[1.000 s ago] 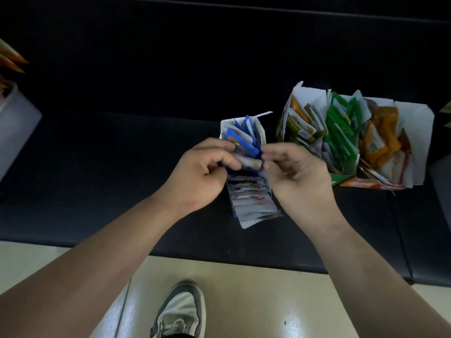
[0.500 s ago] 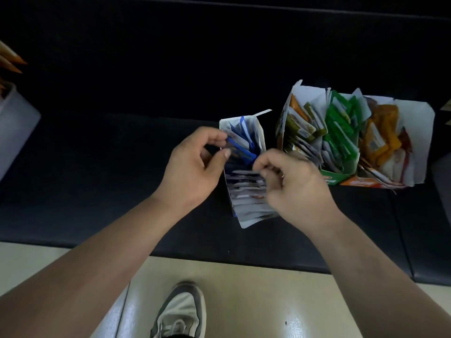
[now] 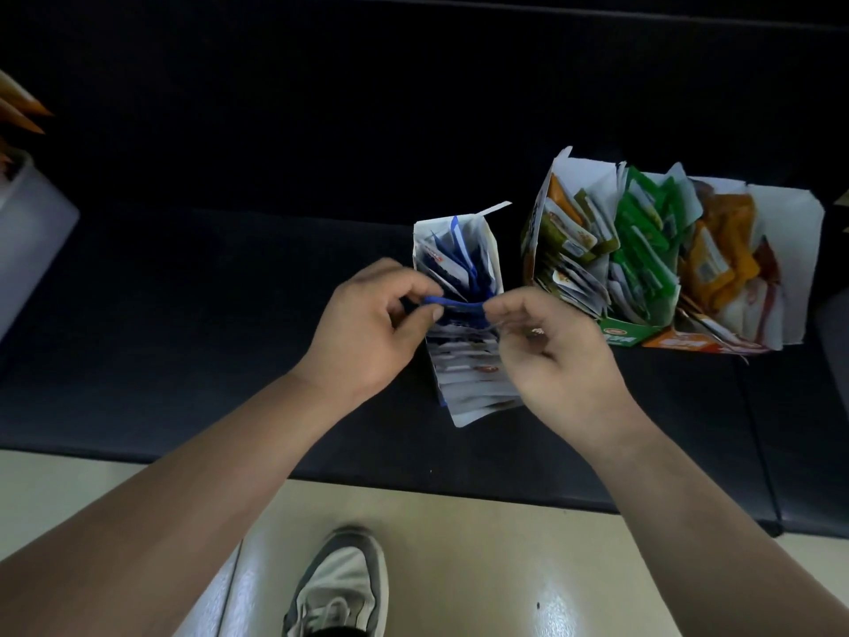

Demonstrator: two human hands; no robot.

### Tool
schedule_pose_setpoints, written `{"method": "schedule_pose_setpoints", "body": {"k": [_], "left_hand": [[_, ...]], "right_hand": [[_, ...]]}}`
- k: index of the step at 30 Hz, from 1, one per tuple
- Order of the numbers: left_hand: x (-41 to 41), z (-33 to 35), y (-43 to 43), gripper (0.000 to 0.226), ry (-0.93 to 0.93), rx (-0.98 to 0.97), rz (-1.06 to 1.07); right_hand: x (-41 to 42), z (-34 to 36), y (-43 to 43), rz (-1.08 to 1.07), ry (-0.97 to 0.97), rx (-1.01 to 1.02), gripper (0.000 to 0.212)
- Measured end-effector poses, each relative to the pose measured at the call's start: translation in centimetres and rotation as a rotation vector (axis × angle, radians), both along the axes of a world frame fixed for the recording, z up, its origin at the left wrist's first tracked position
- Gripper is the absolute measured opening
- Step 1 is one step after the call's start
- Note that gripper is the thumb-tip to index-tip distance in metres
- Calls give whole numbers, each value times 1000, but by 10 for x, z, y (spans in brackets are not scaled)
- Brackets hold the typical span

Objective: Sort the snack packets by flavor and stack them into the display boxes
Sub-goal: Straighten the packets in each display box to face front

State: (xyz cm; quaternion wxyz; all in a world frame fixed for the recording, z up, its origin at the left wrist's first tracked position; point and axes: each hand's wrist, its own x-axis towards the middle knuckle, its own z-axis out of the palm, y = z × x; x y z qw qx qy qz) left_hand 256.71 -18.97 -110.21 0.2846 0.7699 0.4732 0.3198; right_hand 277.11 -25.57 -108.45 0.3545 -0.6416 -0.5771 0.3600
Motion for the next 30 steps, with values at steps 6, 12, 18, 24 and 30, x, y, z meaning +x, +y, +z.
{"method": "schedule_pose_setpoints", "body": {"k": [6,12,18,24,30], "left_hand": [[-1,17,-10,16,-115,-58,-21],[-14,31,-46,25,-419,-405,42],[-6,21,-45,22,-377,-709,206],[-6,28,-27,30,-388,-871,279],[-14,34,-26,36,-775,-877,109]], "right_hand": [[-1,0,2,-49,69,-37,22],[2,0,8,-89,146,-147,28],[-5,2,7,-27,56,-142,15],[-4,3,6,11,-11,-134,20],[-3,0,7,37,42,-131,40]]}}
